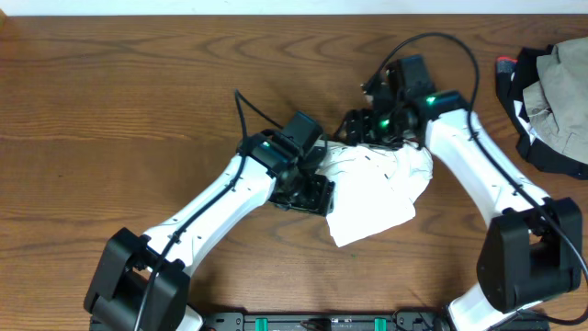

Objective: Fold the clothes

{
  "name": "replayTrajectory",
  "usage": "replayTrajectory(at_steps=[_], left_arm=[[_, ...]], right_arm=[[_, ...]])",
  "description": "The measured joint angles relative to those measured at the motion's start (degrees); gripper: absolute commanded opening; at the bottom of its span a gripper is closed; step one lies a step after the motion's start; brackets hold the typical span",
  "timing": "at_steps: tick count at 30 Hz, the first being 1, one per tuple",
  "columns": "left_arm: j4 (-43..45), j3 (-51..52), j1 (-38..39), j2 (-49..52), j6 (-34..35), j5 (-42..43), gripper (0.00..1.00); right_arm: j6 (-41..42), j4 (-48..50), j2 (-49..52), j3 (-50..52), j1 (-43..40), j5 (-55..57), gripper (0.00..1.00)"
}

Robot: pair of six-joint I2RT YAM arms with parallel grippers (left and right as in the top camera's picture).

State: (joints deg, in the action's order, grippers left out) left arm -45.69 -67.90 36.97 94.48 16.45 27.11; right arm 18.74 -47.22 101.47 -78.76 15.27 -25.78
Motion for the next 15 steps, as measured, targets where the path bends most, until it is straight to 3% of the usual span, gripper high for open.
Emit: replayTrajectory(at_steps=[7, 10, 11, 13, 15], left_arm=[[6.6, 0.0, 0.4, 0.1, 0.0, -0.5, 0.67], [8.1, 0.0, 0.4, 1.4, 0.0, -0.7, 0.65], [8.5, 0.0, 0.4, 2.4, 0.0, -0.8, 0.61], [9.0, 0.0, 0.4, 4.4, 0.0, -1.0, 0.6], [9.9, 0.0, 0.4, 6.7, -0.2, -1.2, 0.6]], right_arm=[[-2.0, -14.8, 0.0, -4.9, -1.6, 3.3, 0.69], [-2.4, -20.9, 0.0, -4.9, -1.6, 3.9, 0.64], [-2.7, -22.1, 0.0, -5.0, -1.6, 4.1, 0.55], [-3.1, -23.7, 0.0, -5.0, -1.6, 4.4, 0.19], [-2.9, -25.3, 0.0, -5.0, -1.6, 4.6, 0.07]])
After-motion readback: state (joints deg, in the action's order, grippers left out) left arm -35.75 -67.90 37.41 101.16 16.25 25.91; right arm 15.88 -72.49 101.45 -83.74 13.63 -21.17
